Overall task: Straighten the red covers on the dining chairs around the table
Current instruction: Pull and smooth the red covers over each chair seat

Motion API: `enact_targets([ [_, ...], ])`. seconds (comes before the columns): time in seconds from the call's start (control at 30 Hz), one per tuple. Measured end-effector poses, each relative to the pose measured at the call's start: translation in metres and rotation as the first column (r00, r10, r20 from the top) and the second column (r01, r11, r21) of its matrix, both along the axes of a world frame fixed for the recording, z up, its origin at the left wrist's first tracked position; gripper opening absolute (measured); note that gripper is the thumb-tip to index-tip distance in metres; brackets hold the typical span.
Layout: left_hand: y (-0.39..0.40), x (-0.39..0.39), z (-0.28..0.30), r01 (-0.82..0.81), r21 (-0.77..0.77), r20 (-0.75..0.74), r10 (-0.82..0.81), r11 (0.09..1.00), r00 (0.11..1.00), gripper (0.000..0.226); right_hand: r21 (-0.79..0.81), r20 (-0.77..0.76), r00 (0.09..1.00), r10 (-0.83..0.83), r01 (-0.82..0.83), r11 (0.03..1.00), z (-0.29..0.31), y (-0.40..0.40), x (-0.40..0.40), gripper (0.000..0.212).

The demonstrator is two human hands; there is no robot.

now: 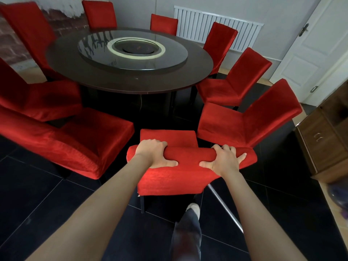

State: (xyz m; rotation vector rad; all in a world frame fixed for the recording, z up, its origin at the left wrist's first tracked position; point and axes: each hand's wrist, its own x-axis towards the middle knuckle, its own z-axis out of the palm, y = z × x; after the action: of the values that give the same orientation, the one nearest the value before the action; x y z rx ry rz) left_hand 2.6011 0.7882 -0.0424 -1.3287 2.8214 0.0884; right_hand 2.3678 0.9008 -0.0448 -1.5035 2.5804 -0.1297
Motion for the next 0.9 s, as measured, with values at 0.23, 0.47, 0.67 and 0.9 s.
enact_targets([
  [0.23, 0.012, 0.004, -0.004, 0.004, -0.017, 0.004, -0.004, 1.0, 1.0, 0.094, -0.012, -0.025, 1.0, 0.004, -0.004, 1.0, -0.005, 0.015, 0.003, 0.093],
  [0.47, 0.0, -0.006, -0.001, -0.029, -0.042, 0.008, 0.029, 0.999, 1.0, 0.091, -0.013, -0.025, 0.999, 0.04, -0.04, 0.999, -0.001, -0.006, -0.008, 0.09],
  [0.67, -0.019, -0.032, 0.001, -0.037, -0.068, 0.012, 0.038, 0.997, 0.999, 0.087, -0.008, -0.033, 0.998, 0.05, -0.05, 0.999, 0.0, -0.032, -0.035, 0.094],
  [0.9, -0.032, -0.039, 0.0, -0.075, -0.059, 0.011, 0.076, 0.995, 0.997, 0.089, -0.019, -0.057, 0.994, 0.092, -0.093, 0.995, -0.004, -0.047, -0.045, 0.098],
])
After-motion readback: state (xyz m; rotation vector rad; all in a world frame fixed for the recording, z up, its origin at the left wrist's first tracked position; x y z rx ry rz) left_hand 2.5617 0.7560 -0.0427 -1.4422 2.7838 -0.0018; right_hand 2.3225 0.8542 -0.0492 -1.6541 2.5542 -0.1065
